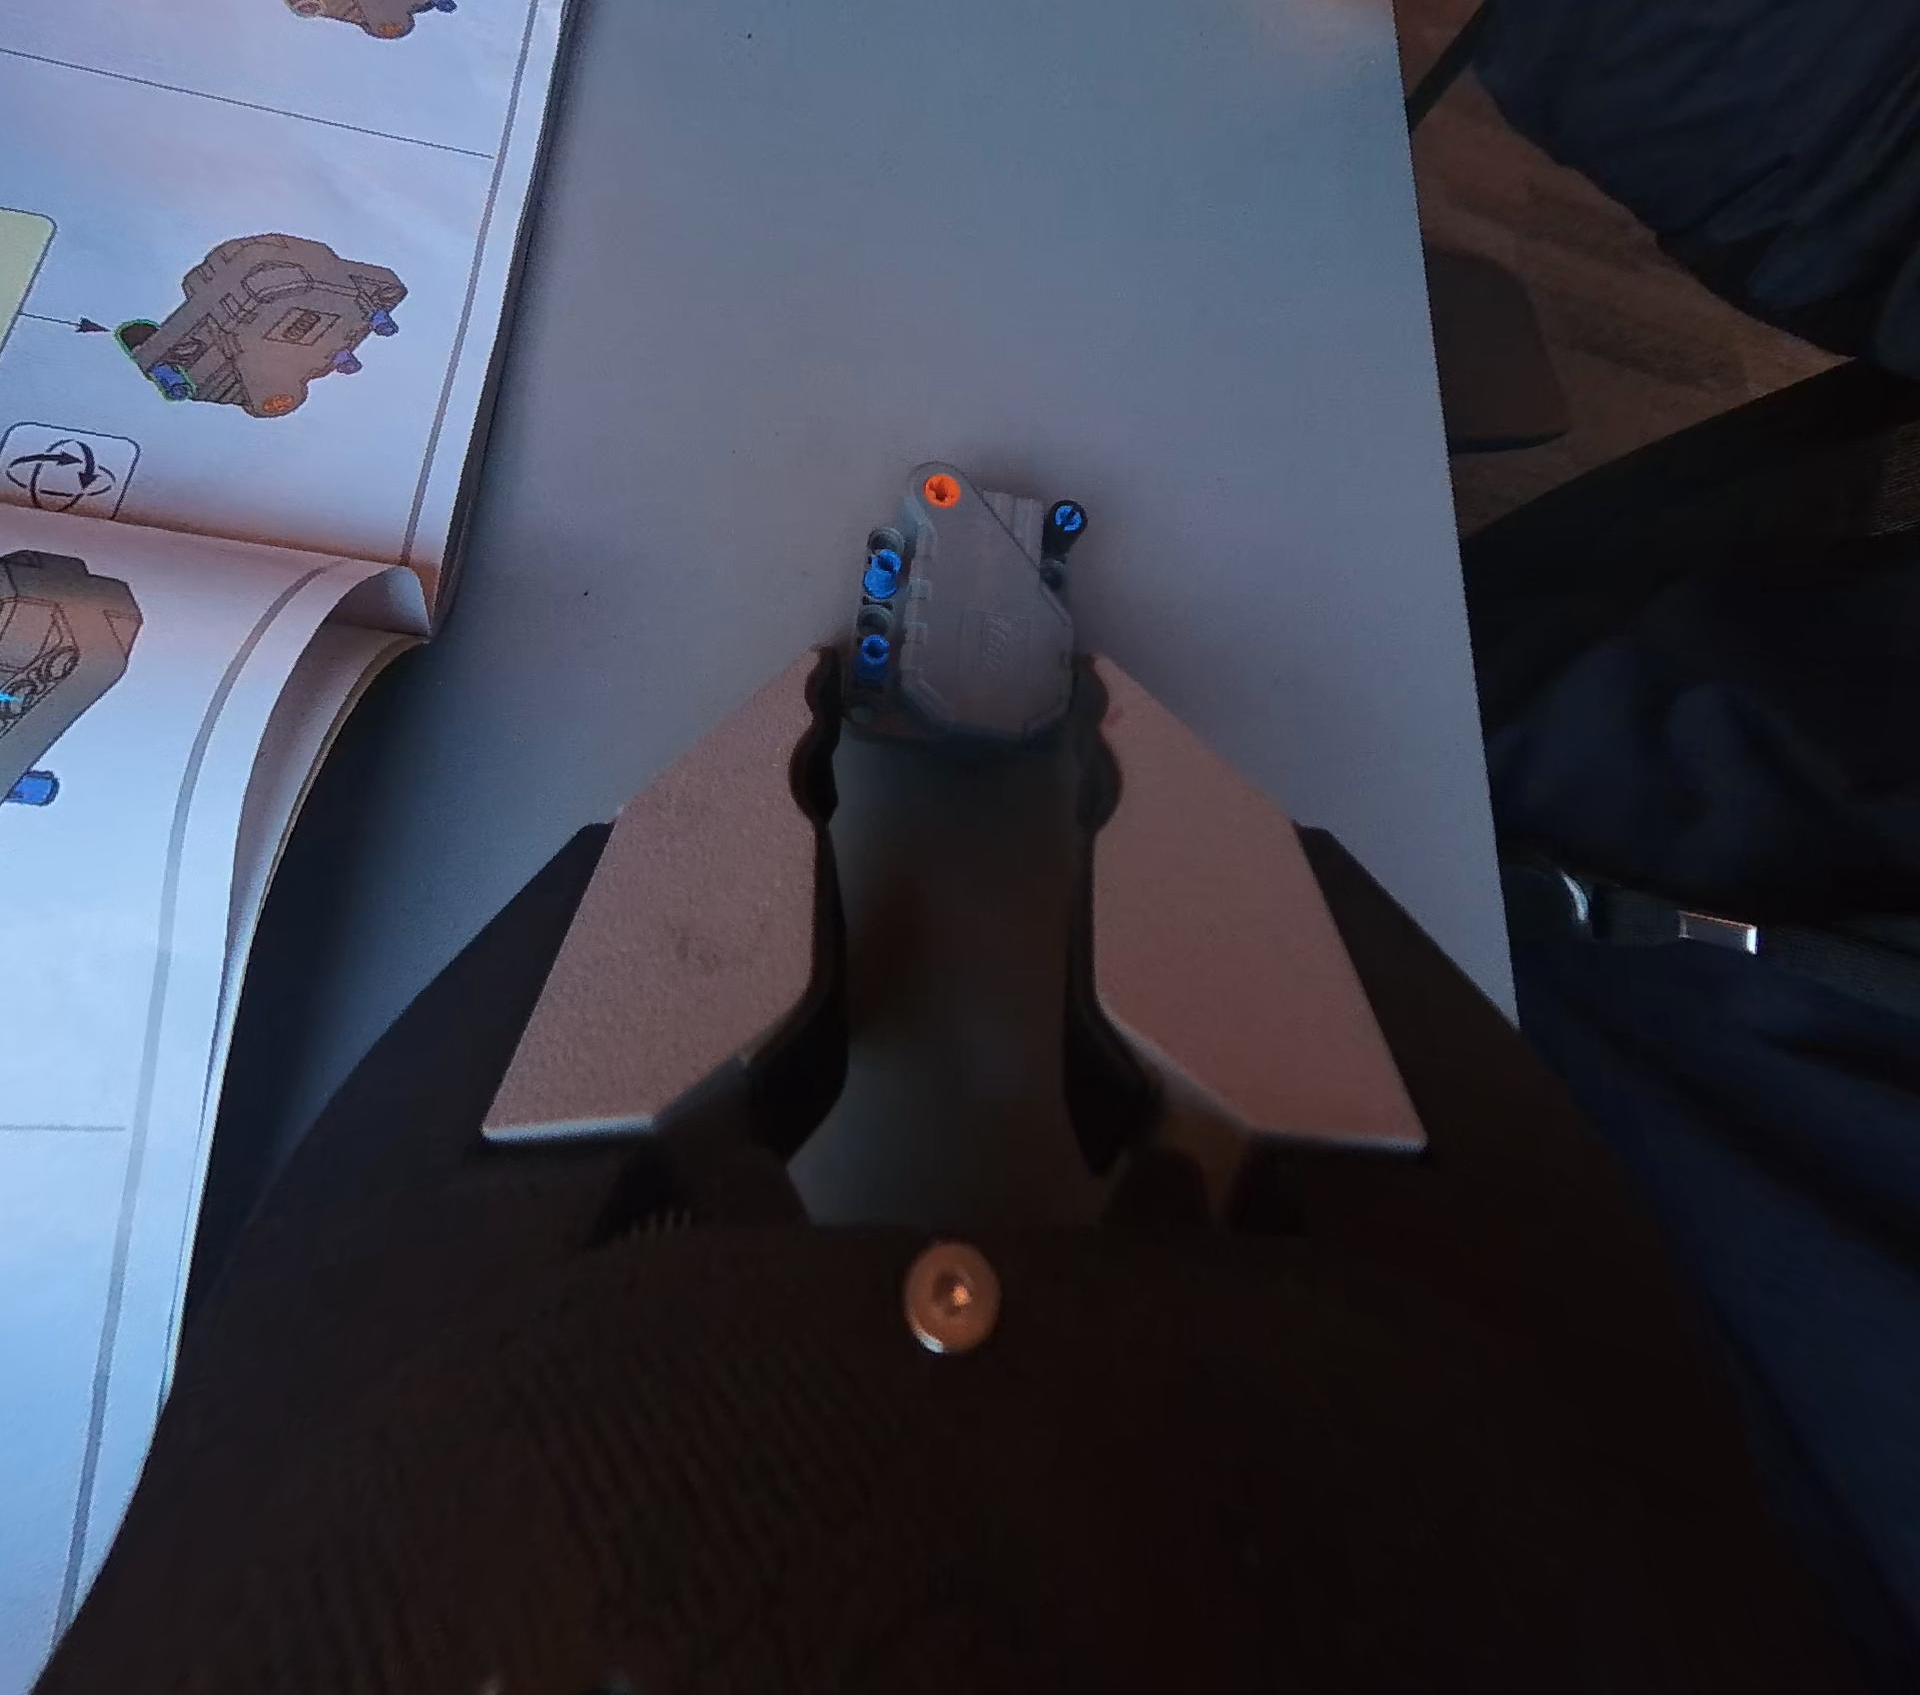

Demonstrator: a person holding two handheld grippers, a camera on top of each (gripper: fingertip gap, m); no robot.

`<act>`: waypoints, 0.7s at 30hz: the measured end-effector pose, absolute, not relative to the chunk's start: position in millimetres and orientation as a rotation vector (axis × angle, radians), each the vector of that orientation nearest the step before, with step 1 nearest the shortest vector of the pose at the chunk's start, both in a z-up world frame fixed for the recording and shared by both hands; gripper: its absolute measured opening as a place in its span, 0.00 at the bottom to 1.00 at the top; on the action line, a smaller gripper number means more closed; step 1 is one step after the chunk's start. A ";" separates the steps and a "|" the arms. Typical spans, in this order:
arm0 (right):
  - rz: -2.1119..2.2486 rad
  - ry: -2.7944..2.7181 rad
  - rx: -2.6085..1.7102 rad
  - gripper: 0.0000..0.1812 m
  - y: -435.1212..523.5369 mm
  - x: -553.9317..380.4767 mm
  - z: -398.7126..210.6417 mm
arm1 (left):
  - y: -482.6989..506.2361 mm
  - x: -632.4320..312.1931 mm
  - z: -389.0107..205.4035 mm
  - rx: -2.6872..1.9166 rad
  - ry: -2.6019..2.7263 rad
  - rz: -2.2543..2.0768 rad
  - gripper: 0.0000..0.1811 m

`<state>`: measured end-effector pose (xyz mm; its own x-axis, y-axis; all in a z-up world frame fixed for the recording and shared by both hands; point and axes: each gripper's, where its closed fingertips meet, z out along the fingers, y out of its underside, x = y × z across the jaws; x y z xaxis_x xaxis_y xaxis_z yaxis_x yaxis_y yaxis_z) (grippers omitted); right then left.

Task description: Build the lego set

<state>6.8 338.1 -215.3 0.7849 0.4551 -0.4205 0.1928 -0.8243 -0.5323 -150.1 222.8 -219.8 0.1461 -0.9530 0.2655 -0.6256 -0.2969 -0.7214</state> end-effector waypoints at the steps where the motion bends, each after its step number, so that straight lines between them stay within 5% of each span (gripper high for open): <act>1: 0.755 -0.489 -2.506 0.14 337.9 6.5 -215.2 | 222.8 -150.0 -219.8 -1.986 1.505 -0.984 0.23; 21: 0.765 -0.488 -2.510 0.06 339.5 7.1 -221.7 | 222.7 -150.4 -219.8 -1.986 1.505 -0.984 0.23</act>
